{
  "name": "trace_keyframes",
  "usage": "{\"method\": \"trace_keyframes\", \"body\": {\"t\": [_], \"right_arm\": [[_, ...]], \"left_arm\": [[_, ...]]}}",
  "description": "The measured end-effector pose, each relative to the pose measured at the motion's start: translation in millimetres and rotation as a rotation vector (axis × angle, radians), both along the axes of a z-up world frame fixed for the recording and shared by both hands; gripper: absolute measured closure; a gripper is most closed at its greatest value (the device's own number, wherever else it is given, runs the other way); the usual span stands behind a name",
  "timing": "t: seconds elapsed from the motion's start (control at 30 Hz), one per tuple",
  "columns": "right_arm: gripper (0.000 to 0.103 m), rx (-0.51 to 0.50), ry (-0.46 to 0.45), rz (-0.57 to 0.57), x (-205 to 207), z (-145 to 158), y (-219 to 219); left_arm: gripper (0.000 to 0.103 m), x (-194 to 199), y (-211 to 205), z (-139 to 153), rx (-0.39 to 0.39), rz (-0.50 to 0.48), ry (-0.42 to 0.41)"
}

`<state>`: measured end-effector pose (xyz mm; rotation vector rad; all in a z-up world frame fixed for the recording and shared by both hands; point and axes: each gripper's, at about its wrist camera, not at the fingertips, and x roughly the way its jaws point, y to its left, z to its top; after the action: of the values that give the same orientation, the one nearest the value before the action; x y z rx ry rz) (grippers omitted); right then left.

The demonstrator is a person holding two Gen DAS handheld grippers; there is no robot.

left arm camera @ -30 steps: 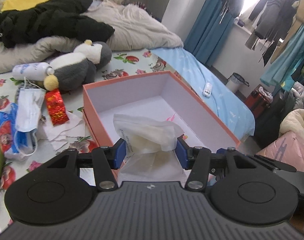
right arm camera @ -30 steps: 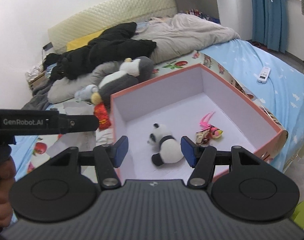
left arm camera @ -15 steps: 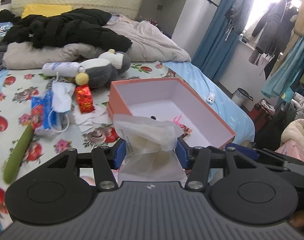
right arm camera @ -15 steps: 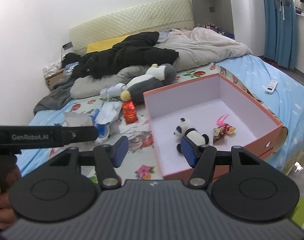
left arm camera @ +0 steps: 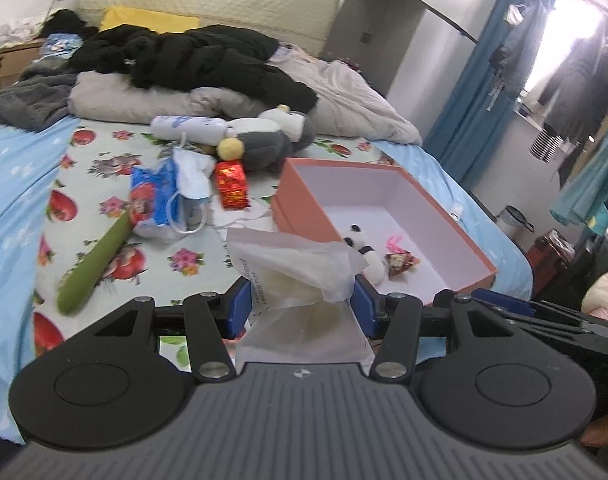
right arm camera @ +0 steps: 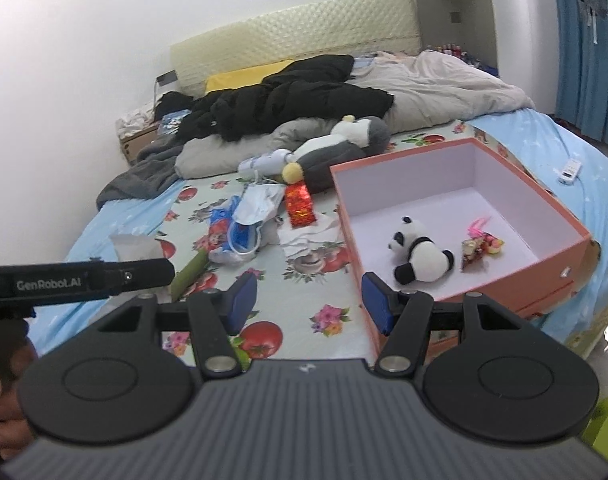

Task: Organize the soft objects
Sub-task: 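Withdraw both tools from the box toward the clutter on the bed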

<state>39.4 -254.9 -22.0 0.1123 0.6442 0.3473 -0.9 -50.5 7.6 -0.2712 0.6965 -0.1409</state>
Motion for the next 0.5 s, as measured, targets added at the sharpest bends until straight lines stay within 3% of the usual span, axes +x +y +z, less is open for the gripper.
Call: {"method": "trace_keyframes", "body": {"t": [0.3,0.5], "right_arm": [[0.042,0.035,0.008,0.096,0,-2,37],[0.042,0.047,0.041,0.17,1,-15,63]], "left_arm": [[0.045,-21,38,1,0.011,0.091,-0.006],[0.045,-36,70,-10,0.017,0.17,0.035]]}}
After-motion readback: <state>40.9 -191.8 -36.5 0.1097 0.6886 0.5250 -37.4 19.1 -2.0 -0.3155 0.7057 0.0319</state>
